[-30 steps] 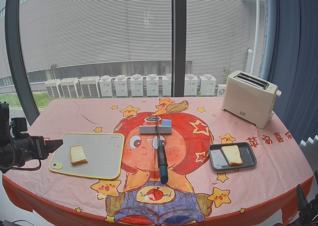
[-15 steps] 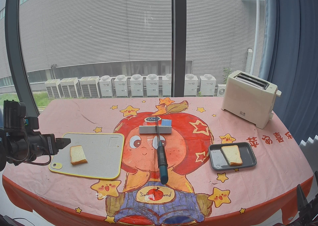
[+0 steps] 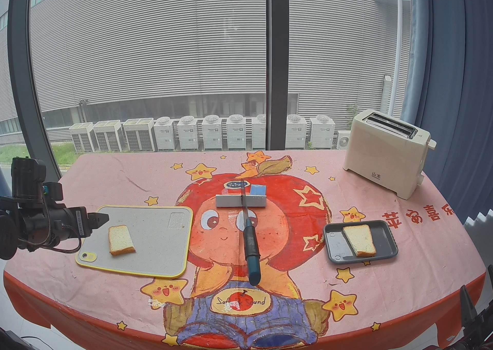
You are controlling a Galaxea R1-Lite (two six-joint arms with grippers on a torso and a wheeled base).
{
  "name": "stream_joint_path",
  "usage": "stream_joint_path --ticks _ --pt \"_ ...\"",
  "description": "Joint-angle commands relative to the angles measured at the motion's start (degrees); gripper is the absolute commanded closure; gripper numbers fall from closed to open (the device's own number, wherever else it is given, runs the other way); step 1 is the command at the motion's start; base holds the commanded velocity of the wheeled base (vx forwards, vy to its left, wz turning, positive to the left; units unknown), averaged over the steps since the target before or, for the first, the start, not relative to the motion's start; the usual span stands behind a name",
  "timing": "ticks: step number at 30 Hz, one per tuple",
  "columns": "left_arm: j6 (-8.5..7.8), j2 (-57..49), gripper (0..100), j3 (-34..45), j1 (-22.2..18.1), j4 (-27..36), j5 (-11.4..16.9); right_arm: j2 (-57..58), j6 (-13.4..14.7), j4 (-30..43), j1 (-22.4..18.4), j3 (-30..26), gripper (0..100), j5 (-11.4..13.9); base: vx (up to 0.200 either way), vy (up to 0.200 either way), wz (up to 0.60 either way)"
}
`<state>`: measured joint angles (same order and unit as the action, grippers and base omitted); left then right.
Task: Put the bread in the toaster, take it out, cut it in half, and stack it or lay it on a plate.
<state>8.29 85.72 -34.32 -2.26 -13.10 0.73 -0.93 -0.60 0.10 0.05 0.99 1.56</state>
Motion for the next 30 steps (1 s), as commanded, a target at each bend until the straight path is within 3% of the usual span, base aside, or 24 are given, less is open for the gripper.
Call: stream_joint_path --ticks 1,9,26,30 --pt "-0.20 2.9 0 0.3 -0.2 -1.3 0.0 0.8 0.0 0.0 0.0 -1.0 0 0.0 0.000 0.000 0.00" --pt "-1.87 6.4 0 1.8 -0.3 -7.2 0.0 0.8 0.0 0.0 0.0 -1.0 0 0.0 0.000 0.000 0.00" --pt "-1.70 10.2 0 3.5 -0.6 -10.8 -0.1 0.8 0.0 0.0 0.0 -1.0 0 0.0 0.000 0.000 0.00" --pt "-1.79 11.0 0 3.6 -2.6 -10.9 -0.1 0.8 0.0 0.0 0.0 -1.0 0 0.0 0.000 0.000 0.00"
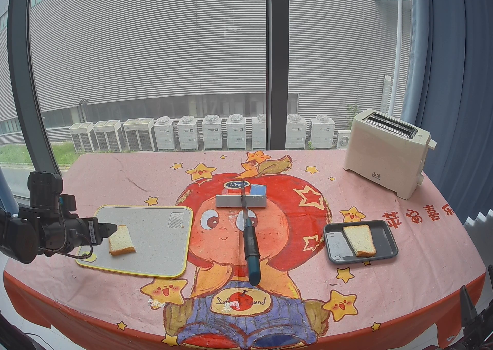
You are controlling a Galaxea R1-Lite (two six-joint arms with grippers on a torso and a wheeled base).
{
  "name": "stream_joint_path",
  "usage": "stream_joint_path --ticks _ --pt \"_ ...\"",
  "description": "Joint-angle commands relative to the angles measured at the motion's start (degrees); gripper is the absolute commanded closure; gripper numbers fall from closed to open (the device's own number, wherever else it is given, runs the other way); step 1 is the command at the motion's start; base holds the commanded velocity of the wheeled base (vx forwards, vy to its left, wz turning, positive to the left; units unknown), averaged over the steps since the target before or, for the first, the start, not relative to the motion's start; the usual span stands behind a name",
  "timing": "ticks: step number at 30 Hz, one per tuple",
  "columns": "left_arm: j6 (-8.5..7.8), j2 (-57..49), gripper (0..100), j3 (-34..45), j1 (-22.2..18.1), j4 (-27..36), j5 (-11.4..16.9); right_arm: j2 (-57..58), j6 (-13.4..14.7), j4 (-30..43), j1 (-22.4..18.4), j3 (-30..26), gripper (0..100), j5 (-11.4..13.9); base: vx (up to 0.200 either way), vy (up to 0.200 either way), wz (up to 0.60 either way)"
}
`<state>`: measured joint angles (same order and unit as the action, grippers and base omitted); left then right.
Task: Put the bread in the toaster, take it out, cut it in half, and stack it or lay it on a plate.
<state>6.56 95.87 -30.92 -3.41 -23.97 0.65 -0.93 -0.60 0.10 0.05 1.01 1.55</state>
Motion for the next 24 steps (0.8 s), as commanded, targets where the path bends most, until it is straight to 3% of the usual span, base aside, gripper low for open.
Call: stream_joint_path --ticks 1,24 --pt "-0.05 1.5 0 0.3 -1.5 -0.7 0.0 0.8 0.0 0.0 0.0 -1.0 0 0.0 0.000 0.000 0.00" --pt "-0.05 3.3 0 1.6 -1.6 -2.5 0.0 0.8 0.0 0.0 0.0 -1.0 0 0.0 0.000 0.000 0.00"
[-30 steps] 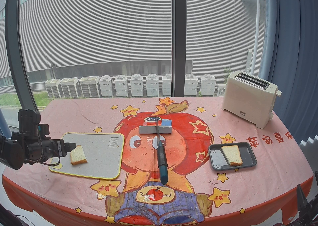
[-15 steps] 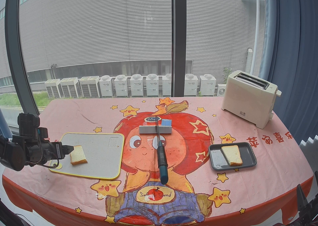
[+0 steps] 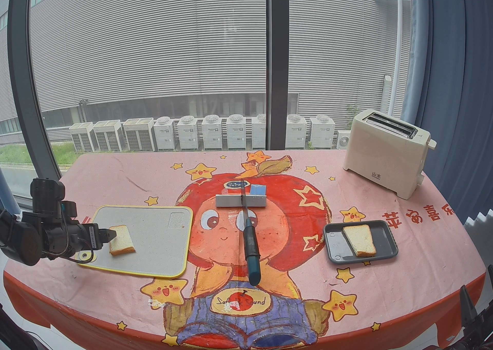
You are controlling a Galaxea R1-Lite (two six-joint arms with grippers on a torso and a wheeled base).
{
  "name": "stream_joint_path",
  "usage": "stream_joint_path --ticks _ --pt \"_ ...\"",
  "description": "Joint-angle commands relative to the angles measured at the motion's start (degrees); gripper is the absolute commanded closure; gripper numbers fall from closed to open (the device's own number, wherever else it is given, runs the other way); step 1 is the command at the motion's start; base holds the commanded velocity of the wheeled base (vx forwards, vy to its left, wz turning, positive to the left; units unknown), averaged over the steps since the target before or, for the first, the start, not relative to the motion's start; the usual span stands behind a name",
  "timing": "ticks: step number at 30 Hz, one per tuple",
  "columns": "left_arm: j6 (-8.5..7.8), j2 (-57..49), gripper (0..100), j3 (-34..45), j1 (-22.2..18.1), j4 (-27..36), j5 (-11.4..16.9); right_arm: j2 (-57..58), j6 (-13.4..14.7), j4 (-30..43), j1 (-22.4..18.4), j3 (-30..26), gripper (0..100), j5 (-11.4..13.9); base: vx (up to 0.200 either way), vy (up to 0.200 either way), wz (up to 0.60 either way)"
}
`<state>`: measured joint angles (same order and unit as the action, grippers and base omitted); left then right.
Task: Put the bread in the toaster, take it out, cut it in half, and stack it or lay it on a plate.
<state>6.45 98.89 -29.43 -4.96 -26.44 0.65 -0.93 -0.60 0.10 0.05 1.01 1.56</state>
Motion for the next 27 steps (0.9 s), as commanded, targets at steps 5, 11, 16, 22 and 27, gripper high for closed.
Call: stream_joint_path --ticks 5,11,16,22,27 --pt "0.06 0.3 0 0.1 -0.1 0.0 0.0 0.8 0.0 0.0 0.0 -1.0 0 0.0 0.000 0.000 0.00" --pt "0.06 1.4 0 0.2 0.0 0.0 -0.1 0.8 0.0 0.0 0.0 -1.0 0 0.0 0.000 0.000 0.00" --pt "-0.03 1.5 0 0.5 0.0 0.0 -0.1 0.8 0.0 0.0 0.0 -1.0 0 0.0 0.000 0.000 0.00" --pt "0.14 1.7 0 0.9 0.0 0.0 -0.2 0.8 0.0 0.0 0.0 -1.0 0 0.0 0.000 0.000 0.00" --pt "-0.12 2.4 0 1.1 0.0 0.0 -0.2 0.8 0.0 0.0 0.0 -1.0 0 0.0 0.000 0.000 0.00"
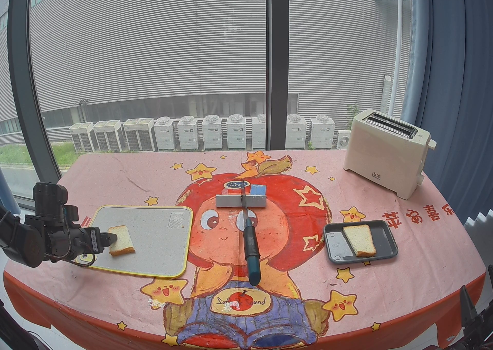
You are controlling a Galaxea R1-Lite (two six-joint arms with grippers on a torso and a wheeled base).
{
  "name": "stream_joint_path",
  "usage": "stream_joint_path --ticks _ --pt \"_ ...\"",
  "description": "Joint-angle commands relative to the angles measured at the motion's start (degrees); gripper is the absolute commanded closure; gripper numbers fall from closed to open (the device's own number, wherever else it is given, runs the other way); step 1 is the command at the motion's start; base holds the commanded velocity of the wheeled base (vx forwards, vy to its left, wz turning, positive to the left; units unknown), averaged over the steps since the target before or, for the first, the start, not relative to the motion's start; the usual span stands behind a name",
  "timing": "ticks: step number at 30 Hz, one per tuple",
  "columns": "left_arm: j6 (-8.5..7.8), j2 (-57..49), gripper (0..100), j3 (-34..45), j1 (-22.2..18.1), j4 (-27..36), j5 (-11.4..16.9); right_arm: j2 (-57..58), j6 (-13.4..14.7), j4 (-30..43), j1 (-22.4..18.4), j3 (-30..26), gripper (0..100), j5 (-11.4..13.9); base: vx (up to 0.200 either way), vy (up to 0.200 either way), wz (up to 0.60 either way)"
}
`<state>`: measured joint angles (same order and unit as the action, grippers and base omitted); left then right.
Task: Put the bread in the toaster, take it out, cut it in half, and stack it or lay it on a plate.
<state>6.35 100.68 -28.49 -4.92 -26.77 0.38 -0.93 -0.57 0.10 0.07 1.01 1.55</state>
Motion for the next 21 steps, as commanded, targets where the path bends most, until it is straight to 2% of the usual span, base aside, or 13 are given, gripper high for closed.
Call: stream_joint_path --ticks 1,2,8,21 --pt "-0.02 0.7 0 0.3 -0.1 0.3 0.1 0.8 0.0 0.0 0.0 -1.0 0 0.0 0.000 0.000 0.00" --pt "0.06 0.7 100 0.1 0.0 0.3 0.1 0.8 0.0 0.0 0.0 -1.0 0 0.0 0.000 0.000 0.00" --pt "0.06 1.8 100 0.5 -0.1 -5.0 0.0 0.8 0.0 0.0 0.0 -1.0 0 0.0 0.000 0.000 0.00" --pt "-0.02 0.9 100 1.1 -0.1 -5.3 0.0 0.8 0.0 0.0 0.0 -1.0 0 0.0 0.000 0.000 0.00"
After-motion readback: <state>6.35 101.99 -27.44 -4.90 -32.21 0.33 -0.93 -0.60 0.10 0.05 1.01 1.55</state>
